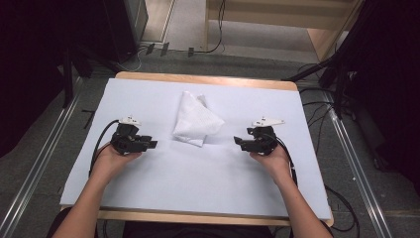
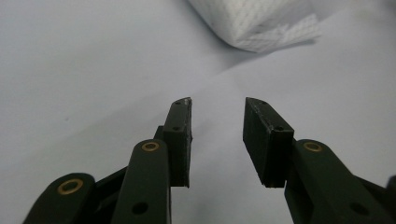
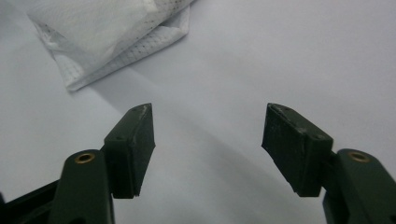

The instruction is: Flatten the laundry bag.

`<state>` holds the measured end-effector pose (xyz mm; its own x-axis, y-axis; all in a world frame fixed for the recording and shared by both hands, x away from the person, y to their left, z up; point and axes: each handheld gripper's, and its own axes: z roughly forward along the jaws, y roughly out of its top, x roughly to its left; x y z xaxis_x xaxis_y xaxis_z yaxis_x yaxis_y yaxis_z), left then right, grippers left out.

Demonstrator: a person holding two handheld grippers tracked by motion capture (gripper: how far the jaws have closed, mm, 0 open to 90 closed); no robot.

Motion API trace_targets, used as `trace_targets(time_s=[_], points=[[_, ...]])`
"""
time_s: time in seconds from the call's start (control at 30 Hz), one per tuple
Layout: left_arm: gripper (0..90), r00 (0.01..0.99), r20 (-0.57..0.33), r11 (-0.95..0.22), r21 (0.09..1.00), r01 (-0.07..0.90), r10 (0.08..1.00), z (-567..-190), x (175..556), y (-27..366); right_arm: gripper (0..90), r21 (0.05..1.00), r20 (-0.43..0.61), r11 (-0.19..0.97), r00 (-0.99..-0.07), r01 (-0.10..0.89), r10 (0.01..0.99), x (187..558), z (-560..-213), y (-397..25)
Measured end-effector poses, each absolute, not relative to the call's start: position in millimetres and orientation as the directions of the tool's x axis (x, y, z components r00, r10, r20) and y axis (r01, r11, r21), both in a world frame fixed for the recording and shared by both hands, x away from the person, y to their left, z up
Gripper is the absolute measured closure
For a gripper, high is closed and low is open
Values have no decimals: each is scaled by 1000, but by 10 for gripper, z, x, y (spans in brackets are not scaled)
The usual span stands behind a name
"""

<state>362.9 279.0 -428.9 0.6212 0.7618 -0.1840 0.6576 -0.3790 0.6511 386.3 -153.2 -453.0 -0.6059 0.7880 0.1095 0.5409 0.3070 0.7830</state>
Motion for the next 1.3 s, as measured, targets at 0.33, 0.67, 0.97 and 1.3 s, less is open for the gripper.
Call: trace_targets(time_s=[0.33,0.67,0.97,1.3], points=[[475,620,-167,-384,655,651,767,-4278,3721,2755,463,759,158,305,-618,575,770,3820,-4497,-1554],[430,635,-197,-394,638,662,747,-4285,3784,2659,465,736,178,303,-605,605,776,3779,-4515,-1585],[410,639,-194,-400,636,659,745,-4278,3775,2633,466,731,182,304,-605,610,775,3776,-4522,-1577],[402,653,-199,-410,637,653,731,-4266,3757,2553,471,729,184,307,-607,612,773,3779,-4526,-1580]])
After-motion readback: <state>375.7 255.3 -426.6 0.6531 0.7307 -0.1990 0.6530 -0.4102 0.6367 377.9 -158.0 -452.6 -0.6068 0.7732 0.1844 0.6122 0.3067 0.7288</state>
